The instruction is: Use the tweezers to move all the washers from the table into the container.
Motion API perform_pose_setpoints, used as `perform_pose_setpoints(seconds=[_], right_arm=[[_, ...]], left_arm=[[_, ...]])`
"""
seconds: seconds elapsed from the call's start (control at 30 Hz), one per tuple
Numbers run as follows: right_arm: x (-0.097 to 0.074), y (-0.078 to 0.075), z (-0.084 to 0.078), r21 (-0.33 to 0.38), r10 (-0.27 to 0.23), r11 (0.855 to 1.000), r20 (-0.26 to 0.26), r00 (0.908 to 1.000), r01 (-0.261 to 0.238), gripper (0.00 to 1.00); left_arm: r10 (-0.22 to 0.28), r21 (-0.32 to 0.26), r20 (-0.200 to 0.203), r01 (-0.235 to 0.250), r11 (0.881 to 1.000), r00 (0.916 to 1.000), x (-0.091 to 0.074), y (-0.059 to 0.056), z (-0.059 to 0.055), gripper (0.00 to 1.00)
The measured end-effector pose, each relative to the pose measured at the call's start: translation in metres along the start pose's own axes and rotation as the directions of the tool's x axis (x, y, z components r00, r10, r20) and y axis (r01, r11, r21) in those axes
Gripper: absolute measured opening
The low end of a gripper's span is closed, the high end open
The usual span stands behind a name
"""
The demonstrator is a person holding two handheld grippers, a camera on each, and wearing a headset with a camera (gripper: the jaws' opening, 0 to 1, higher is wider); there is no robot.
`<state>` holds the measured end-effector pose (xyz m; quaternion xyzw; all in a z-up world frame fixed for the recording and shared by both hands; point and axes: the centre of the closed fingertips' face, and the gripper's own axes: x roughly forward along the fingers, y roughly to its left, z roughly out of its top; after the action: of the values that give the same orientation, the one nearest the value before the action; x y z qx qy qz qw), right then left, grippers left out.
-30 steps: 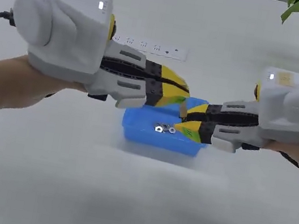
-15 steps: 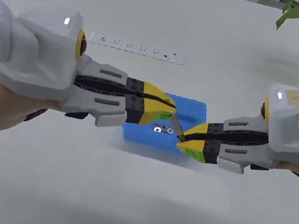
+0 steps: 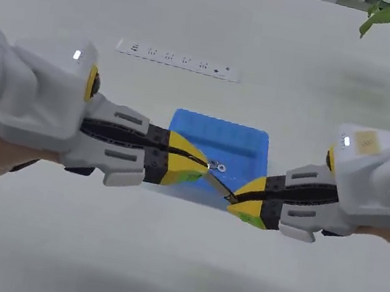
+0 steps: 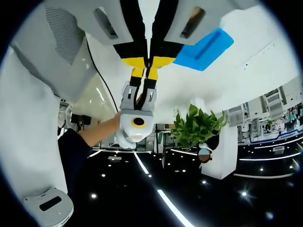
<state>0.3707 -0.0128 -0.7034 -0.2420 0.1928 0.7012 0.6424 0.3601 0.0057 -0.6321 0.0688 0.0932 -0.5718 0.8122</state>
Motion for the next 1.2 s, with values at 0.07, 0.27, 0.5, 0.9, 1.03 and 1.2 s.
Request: perform_pose_setpoints(seconds=[0.07,0.27,0.5,0.9,1.03,1.2], right_arm=[[0.002,0.001,-0.003,0.0,0.003,1.0,-0.017,0.9999,-0.003,0.06],[0.006,-0.001,-0.014,-0.046,-0.017,0.999,-0.094,0.9955,0.012,0.06],[0.007,-0.005,-0.02,-0.065,-0.028,0.998,-0.125,0.9918,0.02,0.06],[0.009,-0.008,-0.024,-0.102,-0.027,0.995,-0.168,0.9854,0.01,0.06],[0.012,-0.01,-0.033,-0.117,-0.036,0.993,-0.21,0.977,0.011,0.06],[0.017,-0.01,-0.044,-0.146,-0.037,0.989,-0.26,0.9648,-0.002,0.06]], left_arm=[[0.001,-0.003,-0.021,-0.001,1.0,0.9998,-0.001,0.0,-0.008,0.05],[0.012,0.001,-0.109,-0.012,1.0,0.994,0.0,0.002,-0.03,0.05],[0.033,0.043,-0.235,-0.024,0.999,0.9716,-0.002,0.007,-0.052,0.06],[0.025,0.108,-0.326,0.011,0.994,0.945,0.001,0.009,-0.063,0.06],[0.033,0.119,-0.371,0.012,0.993,0.9282,0.006,0.01,-0.075,0.05],[0.035,0.119,-0.441,0.02,0.993,0.897,0.011,0.011,-0.095,0.05]])
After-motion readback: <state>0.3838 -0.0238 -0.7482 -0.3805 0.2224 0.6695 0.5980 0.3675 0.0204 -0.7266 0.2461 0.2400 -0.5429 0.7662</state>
